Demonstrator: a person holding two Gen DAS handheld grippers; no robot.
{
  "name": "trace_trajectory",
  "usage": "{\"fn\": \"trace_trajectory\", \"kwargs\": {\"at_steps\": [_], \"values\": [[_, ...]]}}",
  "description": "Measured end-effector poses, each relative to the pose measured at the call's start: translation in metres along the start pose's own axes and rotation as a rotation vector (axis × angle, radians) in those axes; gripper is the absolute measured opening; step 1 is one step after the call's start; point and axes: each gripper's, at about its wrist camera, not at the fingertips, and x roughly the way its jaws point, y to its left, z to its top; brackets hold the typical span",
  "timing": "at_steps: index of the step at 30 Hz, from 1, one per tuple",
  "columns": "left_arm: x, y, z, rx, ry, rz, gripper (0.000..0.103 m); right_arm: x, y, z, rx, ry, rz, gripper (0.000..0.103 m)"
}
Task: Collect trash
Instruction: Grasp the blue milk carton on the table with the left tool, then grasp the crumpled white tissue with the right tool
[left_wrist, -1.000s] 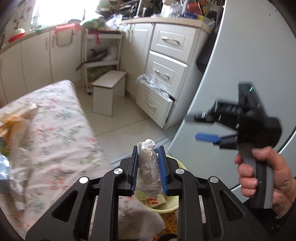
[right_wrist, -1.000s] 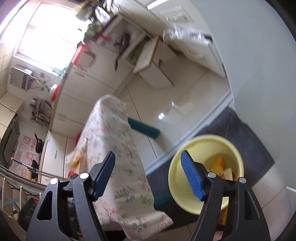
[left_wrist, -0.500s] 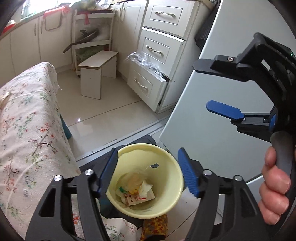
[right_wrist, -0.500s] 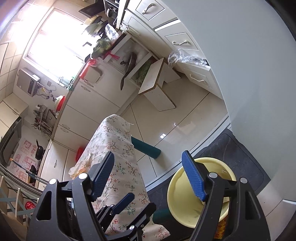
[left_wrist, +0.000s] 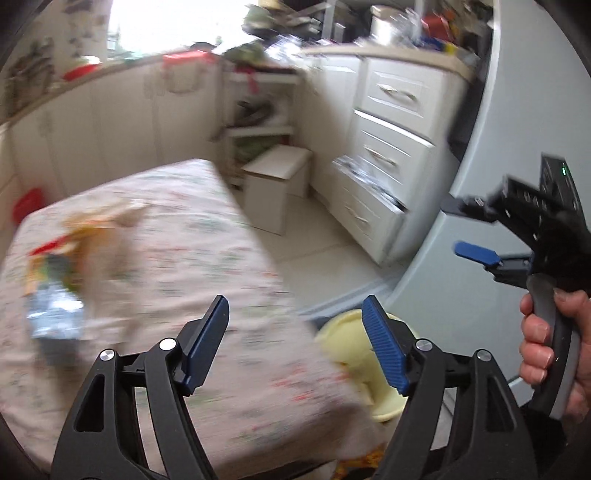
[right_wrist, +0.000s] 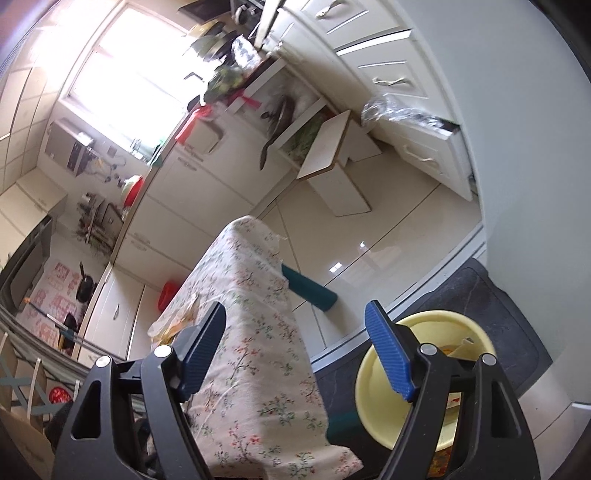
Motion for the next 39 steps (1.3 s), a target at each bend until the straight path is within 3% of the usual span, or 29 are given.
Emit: {"fn": "trace_trajectory", "kwargs": {"at_steps": [6,9,11,17,26,29,31,39], "values": [[-0.057,0.108,-0.009,-0.244,-0.098,0.202,0.074,0.020,0.037,-0.013,-0.080,0.057,0.029,0.075],[-0.064,0.155,-0.014,-0.359,-0.080,0.252,0.074,0.030,0.057,-0.023,-0.140,0.091,0.036,0.075],[-0.061,0.180,-0.018,-0.424,-0.046,0.235,0.074,0.037,0.071,-0.030,-0.189,0.111,0.040,0.075],[-0.028,0.210,-0.025,-0.465,0.071,0.202,0.074,0.060,0.112,-0.057,-0.341,0.181,0.050,0.075],[0.020,0.232,-0.024,-0.534,0.122,0.135,0.073,0.094,0.150,-0.095,-0.509,0.276,0.032,0.076],[0.026,0.243,-0.026,-0.558,0.122,0.095,0.048,0.104,0.157,-0.104,-0.537,0.305,0.019,0.076],[0.024,0.248,-0.028,-0.565,0.114,0.056,0.038,0.110,0.160,-0.107,-0.546,0.317,0.015,0.076],[-0.010,0.262,-0.033,-0.504,0.135,0.026,0.035,0.139,0.188,-0.125,-0.589,0.363,0.037,0.076]]}}
